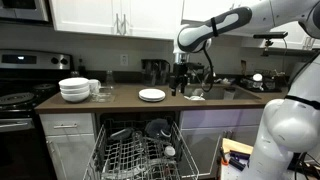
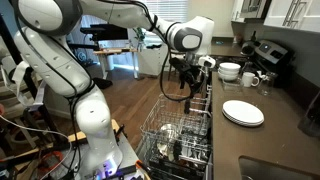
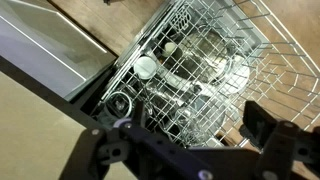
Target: Put one white plate inside the dishwasher
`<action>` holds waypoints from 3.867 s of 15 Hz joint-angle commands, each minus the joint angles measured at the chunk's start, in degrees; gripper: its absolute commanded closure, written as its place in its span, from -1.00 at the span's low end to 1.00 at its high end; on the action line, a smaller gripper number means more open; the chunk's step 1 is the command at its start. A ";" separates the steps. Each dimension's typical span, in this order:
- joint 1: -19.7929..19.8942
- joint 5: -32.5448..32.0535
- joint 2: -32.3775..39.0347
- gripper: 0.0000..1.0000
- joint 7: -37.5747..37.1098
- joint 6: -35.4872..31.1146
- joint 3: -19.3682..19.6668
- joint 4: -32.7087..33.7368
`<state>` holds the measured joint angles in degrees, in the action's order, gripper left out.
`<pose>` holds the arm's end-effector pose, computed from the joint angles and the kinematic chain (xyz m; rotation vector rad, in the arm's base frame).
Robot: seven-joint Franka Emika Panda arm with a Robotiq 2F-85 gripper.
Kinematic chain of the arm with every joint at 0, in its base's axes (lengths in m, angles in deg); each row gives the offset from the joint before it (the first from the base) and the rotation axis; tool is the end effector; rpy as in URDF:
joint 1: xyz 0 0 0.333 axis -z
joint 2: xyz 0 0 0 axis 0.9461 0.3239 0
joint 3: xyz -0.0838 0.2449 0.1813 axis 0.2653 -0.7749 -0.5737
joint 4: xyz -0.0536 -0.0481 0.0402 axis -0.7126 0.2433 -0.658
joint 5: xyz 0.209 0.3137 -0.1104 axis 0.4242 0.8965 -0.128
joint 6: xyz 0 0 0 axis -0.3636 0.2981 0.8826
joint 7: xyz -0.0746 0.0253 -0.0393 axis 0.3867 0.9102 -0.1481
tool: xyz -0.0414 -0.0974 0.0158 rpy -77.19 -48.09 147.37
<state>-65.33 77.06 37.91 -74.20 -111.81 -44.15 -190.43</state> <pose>0.4342 -0.1183 0.4635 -3.0350 0.3643 0.1142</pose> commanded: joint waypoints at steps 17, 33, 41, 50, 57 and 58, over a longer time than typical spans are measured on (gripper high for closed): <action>0.27 -11.33 4.75 -1.00 -5.50 3.75 -5.20 6.59; -2.89 -43.27 29.51 -1.00 -5.59 8.34 -6.74 32.65; -4.73 -43.39 33.65 -1.00 -6.31 2.78 -6.67 36.98; -4.37 -43.44 38.00 -1.00 -7.00 -1.96 -6.24 38.43; -5.46 -46.23 45.94 -1.00 -12.80 -13.55 -2.95 41.38; -6.10 -47.21 47.04 -1.00 -14.18 -13.22 -2.23 42.49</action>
<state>-69.85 32.69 81.09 -84.34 -124.08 -48.35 -151.99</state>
